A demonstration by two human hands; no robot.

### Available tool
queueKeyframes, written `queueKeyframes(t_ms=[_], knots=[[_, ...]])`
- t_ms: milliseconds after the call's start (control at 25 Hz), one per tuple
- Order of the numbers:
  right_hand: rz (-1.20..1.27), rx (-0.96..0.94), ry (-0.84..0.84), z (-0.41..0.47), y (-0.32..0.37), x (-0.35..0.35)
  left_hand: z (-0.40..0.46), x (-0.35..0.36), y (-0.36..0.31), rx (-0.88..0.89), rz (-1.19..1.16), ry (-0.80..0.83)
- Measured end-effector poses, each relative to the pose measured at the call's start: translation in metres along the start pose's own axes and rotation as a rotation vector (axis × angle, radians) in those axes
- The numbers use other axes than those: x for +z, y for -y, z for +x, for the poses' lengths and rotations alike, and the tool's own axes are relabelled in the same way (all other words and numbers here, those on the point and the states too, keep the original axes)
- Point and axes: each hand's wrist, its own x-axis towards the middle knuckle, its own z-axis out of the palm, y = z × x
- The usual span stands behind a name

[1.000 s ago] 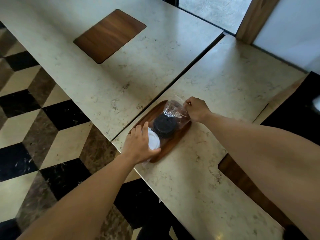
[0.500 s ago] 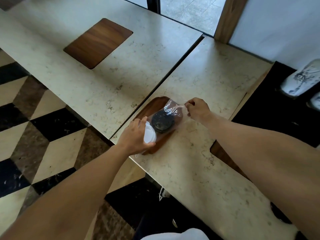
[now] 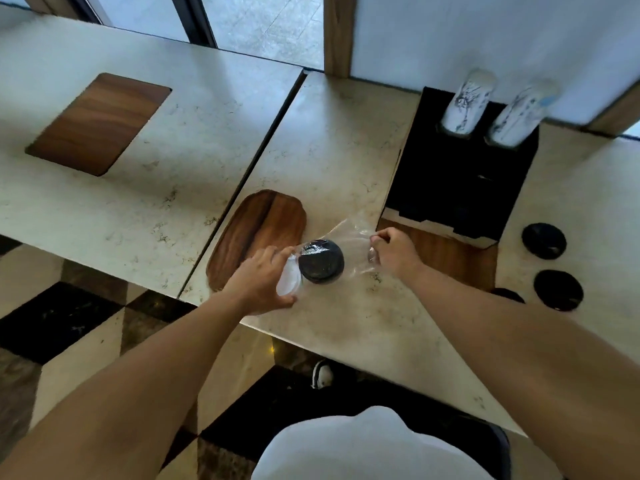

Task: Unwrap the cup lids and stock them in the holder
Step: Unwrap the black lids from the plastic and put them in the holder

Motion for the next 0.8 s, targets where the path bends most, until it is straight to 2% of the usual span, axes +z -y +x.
queueKeyframes(t_ms=[200,520,800], knots=[[0.014,0.116,-0.098,-0.041,-0.051,-0.031,0.018,0.012,-0.027,0.155,0.107,0.079],[0.07,0.275,-0.254,-0.086,-0.101,-0.054,0.042,0.035,-0.055,0.372,0.14,0.188],[0.139,0.304,-0.249,-0.092,-0.116,-0.056,0.048,0.04,-0.058,0.41,0.184,0.225]])
